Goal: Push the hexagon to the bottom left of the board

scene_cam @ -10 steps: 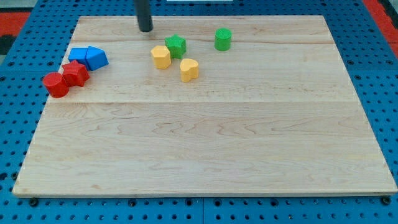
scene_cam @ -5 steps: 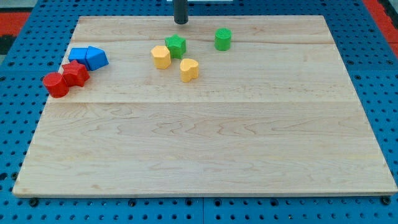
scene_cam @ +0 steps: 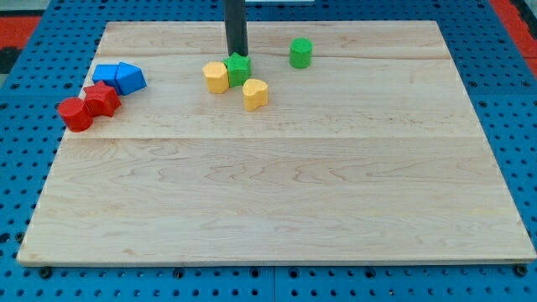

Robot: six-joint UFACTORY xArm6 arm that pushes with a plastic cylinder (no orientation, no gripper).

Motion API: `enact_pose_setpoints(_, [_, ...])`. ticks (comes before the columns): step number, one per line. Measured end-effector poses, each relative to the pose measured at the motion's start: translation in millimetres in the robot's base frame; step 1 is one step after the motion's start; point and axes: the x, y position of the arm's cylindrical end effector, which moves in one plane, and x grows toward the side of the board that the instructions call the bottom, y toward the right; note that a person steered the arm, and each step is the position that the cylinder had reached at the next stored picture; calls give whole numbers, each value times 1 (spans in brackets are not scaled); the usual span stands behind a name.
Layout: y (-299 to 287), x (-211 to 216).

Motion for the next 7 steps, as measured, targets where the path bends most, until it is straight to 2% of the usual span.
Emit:
enact_pose_setpoints(2, [-3, -11])
enact_pose_setpoints(3, [-26, -8])
enact_pose_setpoints(6, [-23, 84])
enact_pose_setpoints(7, [-54, 131])
